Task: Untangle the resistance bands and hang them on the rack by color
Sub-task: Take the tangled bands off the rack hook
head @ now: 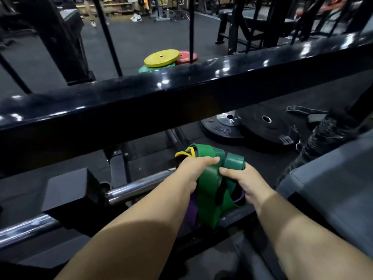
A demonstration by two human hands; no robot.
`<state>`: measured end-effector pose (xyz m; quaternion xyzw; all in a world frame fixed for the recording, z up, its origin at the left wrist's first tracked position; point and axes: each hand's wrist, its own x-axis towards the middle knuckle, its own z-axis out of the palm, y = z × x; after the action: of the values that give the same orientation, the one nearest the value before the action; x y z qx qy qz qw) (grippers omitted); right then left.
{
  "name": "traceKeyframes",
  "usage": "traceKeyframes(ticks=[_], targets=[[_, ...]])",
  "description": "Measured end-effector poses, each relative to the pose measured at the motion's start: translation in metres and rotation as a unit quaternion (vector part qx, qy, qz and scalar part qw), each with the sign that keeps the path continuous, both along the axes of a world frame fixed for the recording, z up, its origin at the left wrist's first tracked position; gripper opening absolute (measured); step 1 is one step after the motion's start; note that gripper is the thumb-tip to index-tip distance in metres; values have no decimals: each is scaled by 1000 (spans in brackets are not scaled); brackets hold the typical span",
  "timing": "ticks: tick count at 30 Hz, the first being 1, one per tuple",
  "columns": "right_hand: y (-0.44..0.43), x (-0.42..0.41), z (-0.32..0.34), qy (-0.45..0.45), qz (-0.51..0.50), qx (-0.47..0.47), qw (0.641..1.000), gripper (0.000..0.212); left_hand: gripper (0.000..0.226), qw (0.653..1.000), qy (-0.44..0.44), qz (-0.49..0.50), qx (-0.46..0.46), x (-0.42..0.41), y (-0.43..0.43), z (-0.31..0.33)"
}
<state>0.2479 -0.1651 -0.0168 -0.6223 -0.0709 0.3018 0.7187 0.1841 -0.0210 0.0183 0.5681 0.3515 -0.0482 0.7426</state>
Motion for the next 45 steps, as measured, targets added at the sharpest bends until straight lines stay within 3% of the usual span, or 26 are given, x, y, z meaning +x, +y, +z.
traceKeyframes(ticks=[4, 10, 15, 22, 27, 29, 33, 40, 43, 45], targets=[[-27, 3, 2, -14, -24, -38, 999, 39, 59, 1000, 4, -11, -1, 5, -24, -3], [-48, -9, 15, -29, -90, -29, 995, 29, 51, 999, -21, -33, 14, -2, -50, 16], [-73, -23, 18, -9, -159, -33, 987, 32, 74, 994, -36, -89, 43, -4, -74, 28], [-94, -45, 23, -10, -138, -53, 989, 43, 61, 993, -9, -105, 56, -24, -86, 36], [-92, -58, 50, -45, -129, -46, 989, 36, 84, 989, -6, -102, 105, -43, -84, 61], [-92, -62, 61, -64, -138, -59, 987, 34, 83, 989, -10, -94, 109, -48, -86, 71], [-102, -78, 90, -103, -154, -40, 982, 32, 67, 986, -52, -106, 119, -60, -98, 101], [-140, -101, 163, -153, -173, 22, 973, 34, 80, 972, -122, -109, 169, -71, -131, 170], [-165, -111, 192, -188, -199, 34, 961, 31, 106, 964, -160, -129, 171, -57, -149, 189], [-182, -116, 211, -207, -203, 39, 956, 32, 91, 959, -184, -143, 160, -52, -164, 205]])
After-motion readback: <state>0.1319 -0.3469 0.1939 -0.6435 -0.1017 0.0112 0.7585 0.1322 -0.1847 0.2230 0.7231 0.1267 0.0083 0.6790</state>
